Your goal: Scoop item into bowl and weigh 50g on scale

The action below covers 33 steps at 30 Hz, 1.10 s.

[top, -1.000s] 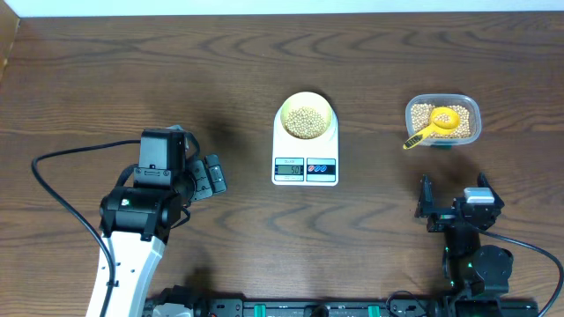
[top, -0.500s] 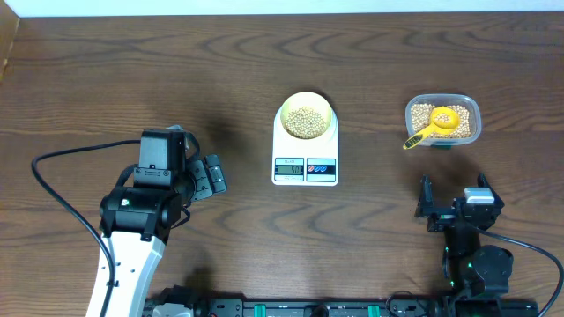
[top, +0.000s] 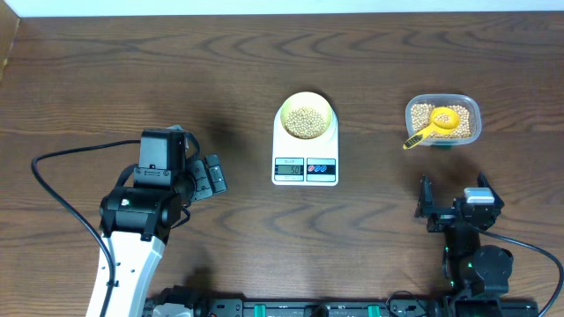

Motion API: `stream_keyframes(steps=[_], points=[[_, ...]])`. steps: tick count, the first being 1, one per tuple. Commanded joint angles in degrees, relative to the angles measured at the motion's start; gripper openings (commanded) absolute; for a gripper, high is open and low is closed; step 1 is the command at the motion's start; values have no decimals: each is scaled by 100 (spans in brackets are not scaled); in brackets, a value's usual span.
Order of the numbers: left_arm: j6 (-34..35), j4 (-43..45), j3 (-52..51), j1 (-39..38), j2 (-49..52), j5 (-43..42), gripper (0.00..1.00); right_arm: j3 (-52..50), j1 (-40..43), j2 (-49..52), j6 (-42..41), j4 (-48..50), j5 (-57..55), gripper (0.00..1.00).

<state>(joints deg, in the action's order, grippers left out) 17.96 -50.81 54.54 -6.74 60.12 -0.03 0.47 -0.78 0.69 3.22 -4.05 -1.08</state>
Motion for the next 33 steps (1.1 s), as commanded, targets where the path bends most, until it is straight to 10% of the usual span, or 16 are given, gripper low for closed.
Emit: stream_keyframes(steps=[1,33], points=[[-55,-15,-7,35,11,55,100,-17,-39,-39,70,-20,-26,99],[-13,-184,-7,35,-1657,76,100,-17,-39,-39,70,-20,-26,99]])
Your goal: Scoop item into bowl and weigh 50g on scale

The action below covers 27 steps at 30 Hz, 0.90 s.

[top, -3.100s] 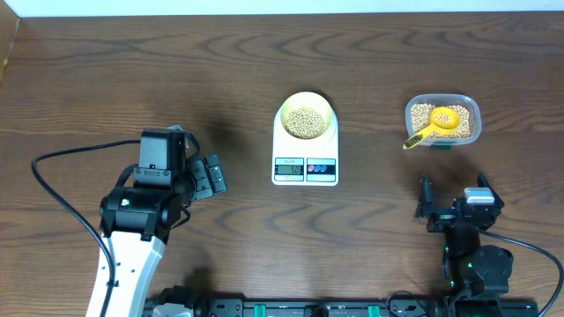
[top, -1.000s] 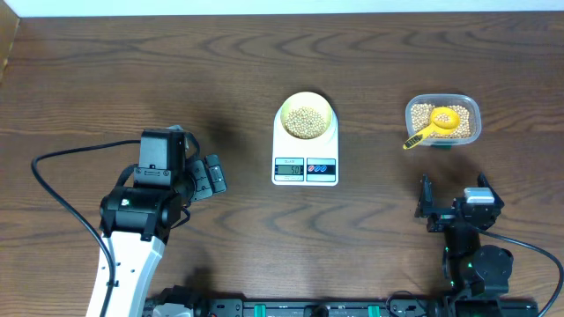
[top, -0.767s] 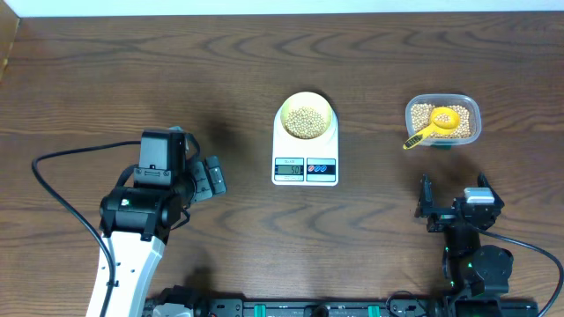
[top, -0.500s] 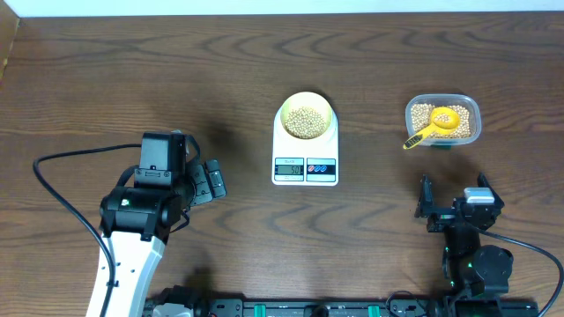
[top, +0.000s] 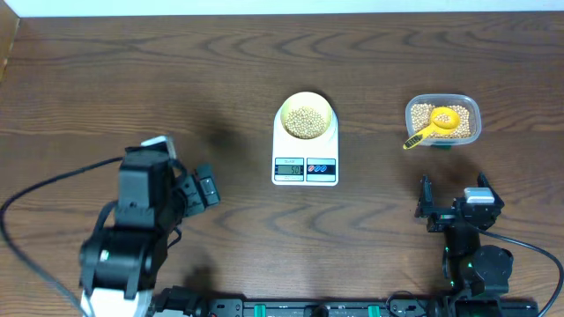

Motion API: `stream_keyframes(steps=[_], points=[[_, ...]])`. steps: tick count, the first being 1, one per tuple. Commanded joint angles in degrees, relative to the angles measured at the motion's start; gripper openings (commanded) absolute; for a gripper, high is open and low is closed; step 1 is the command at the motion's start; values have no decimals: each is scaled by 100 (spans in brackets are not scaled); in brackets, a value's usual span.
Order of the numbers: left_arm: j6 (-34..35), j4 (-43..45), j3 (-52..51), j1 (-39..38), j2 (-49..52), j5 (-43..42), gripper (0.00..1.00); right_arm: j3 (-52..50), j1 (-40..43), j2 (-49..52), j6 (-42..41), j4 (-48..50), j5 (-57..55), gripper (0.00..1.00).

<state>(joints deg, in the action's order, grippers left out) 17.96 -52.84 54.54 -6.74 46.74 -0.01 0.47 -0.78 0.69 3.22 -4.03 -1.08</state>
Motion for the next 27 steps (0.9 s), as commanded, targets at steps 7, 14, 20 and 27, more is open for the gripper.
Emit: stream_keyframes(steps=[7,14,20,27], points=[[-17,179,-9,35,-1084,542,100,-17,-39,-39,70,-22,-26,99],[-260,614,-302,37,-1709,719,100,-17,-39,-39,70,-22,-26,99],[-337,1180,-1086,260,-2361,715,100,-17,-39,-39,70,-22,-26,99],[-339,1740,-1893,629,-3128,708,100,-17,-39,-39,70,-22,-26,99]])
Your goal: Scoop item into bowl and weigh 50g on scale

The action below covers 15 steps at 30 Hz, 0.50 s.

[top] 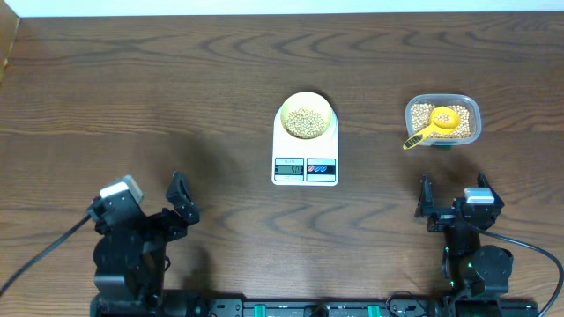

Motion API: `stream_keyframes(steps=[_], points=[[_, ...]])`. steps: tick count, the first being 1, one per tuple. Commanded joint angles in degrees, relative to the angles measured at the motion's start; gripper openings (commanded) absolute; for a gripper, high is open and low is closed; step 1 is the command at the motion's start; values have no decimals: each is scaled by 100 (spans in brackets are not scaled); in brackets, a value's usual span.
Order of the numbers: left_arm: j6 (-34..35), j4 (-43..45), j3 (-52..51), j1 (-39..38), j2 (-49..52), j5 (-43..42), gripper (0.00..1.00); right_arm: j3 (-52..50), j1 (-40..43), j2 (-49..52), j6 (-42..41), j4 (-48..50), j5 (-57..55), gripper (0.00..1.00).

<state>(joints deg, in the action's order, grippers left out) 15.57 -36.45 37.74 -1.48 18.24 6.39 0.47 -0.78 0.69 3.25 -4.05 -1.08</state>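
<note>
A pale yellow-green bowl point(306, 115) of small tan beans stands on the white scale point(305, 154), whose display point(289, 167) is lit; its digits are too small to read. To the right, a clear tub point(443, 121) holds more beans, and a yellow scoop point(435, 126) rests in it with its handle over the front-left rim. My left gripper point(180, 201) sits low at the front left, far from the scale, with nothing in it. My right gripper point(432, 204) rests at the front right, below the tub, also with nothing in it. Whether either is open or shut does not show.
The dark wooden table point(132, 88) stretches around the scale. Black cables point(35, 260) loop at the front left and a rail of mounts point(300, 308) runs along the front edge. A white wall edge borders the back.
My left arm has drawn back toward the front edge and folded lower, its gripper now nearer the front left corner. The right arm, bowl, scale, tub and scoop have not moved.
My left gripper was left of the scale at mid-table with nothing in it. It then stood a little lower and farther left, and now it sits folded near the front edge. The filled bowl stayed on the scale and the scoop stayed in the tub throughout.
</note>
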Motion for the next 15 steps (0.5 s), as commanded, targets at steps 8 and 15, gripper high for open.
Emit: stream_keyframes(steps=[8,15], points=[[-177,402,-887,251,-938,48,100,-17,-39,-39,68,-20,-26,99],[-514,1075,-1486,280,-1193,50,100,-17,-39,-39,68,-20,-26,99]])
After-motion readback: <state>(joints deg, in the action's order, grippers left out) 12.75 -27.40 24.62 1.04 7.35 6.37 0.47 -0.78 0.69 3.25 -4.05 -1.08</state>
